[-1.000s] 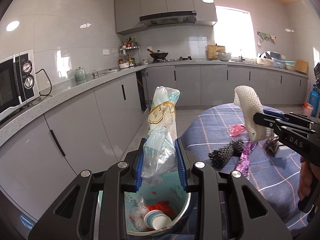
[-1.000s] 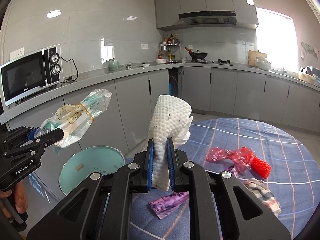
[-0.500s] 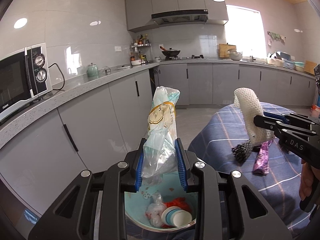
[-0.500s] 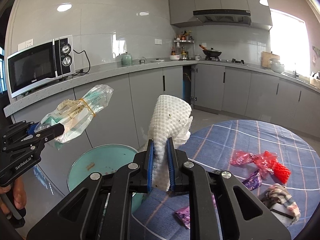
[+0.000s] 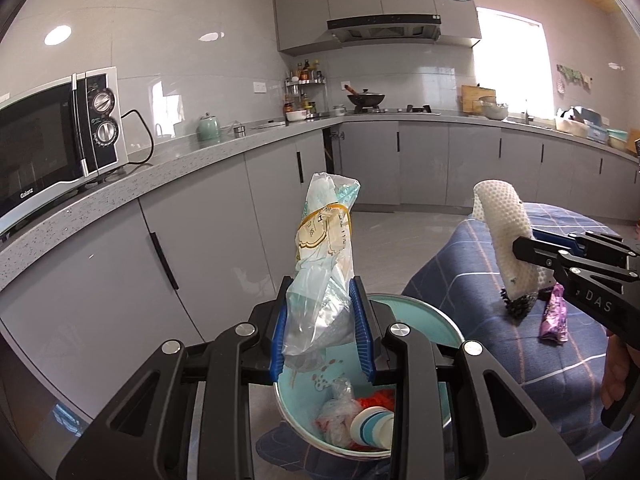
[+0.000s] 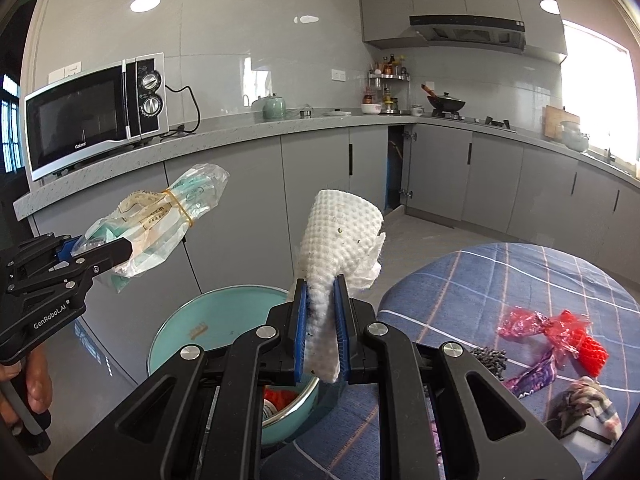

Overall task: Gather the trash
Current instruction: 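Carry the clear bag and white sponge over the teal bin and release both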

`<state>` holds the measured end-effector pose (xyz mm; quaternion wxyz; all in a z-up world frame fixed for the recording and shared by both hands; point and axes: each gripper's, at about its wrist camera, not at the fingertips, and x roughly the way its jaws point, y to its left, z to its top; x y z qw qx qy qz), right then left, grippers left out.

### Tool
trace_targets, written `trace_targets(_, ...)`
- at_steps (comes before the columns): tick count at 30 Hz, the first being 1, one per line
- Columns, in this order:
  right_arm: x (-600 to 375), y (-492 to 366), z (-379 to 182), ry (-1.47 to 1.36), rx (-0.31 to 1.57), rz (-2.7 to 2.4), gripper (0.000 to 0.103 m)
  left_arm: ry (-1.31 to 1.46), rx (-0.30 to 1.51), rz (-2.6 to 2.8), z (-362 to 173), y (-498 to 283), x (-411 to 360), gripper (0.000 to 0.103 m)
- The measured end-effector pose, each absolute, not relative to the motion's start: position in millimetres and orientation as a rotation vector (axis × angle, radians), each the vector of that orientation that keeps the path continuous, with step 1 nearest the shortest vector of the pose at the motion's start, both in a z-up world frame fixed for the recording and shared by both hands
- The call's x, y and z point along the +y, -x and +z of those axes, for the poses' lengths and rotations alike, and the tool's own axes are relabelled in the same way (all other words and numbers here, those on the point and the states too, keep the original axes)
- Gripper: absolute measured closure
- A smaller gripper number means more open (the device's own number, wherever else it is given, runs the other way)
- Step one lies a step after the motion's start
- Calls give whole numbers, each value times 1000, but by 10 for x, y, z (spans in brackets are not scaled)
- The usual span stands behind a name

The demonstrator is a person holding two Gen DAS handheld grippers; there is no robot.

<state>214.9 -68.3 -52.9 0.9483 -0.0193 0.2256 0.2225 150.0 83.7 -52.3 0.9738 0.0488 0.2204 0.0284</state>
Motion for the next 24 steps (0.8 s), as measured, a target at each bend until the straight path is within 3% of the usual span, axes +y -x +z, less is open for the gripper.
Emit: trace_targets(24, -418, -2259, -669, 67, 489, 502, 89, -100, 471, 92, -612, -1477, 1011, 74)
